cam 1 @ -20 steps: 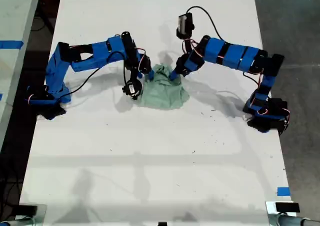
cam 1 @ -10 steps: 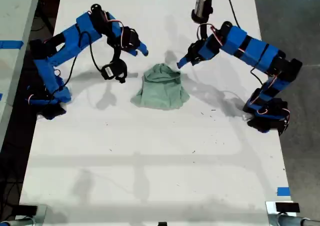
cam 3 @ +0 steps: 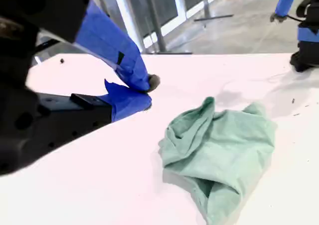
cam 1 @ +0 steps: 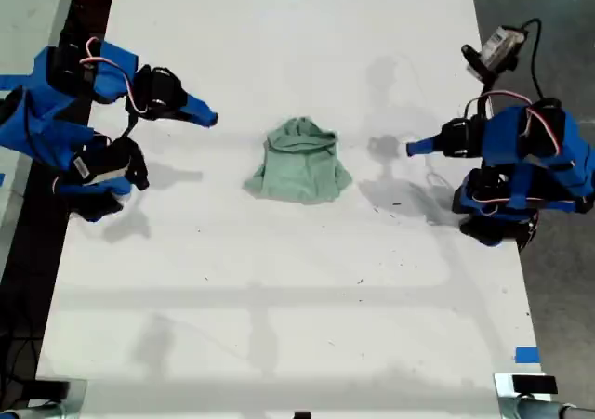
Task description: Fold t shirt
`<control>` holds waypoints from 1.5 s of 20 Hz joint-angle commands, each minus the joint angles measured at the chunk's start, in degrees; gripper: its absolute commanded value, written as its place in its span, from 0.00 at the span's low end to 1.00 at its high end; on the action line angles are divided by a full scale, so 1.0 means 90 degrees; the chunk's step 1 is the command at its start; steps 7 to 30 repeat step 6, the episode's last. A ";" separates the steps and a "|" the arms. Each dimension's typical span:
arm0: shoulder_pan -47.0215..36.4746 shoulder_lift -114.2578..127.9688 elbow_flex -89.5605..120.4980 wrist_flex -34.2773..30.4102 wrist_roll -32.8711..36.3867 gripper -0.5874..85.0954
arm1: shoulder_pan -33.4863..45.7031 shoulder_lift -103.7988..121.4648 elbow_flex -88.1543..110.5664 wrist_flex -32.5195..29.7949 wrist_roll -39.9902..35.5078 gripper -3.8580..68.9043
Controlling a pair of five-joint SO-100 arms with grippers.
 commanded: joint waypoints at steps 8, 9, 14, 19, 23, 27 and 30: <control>0.1191 0.4521 0.6270 -0.2441 -0.1064 0.01 | -0.1484 0.2773 0.3896 -0.1104 0.1006 0.07; 0.1191 0.4521 0.6270 -0.2441 -0.1064 0.01 | -0.1484 0.2773 0.3896 -0.1104 0.1006 0.07; 0.1191 0.4521 0.6270 -0.2441 -0.1064 0.01 | -0.1484 0.2773 0.3896 -0.1104 0.1006 0.07; 0.1191 0.4521 0.6270 -0.2441 -0.1064 0.01 | -0.1484 0.2773 0.3896 -0.1104 0.1006 0.07; 0.1191 0.4521 0.6270 -0.2441 -0.1064 0.01 | -0.1484 0.2773 0.3896 -0.1104 0.1006 0.07; 0.1191 0.4521 0.6270 -0.2441 -0.1064 0.01 | -0.1484 0.2773 0.3896 -0.1104 0.1006 0.07; 0.1191 0.4521 0.6270 -0.2441 -0.1064 0.01 | -0.1484 0.2773 0.3896 -0.1104 0.1006 0.07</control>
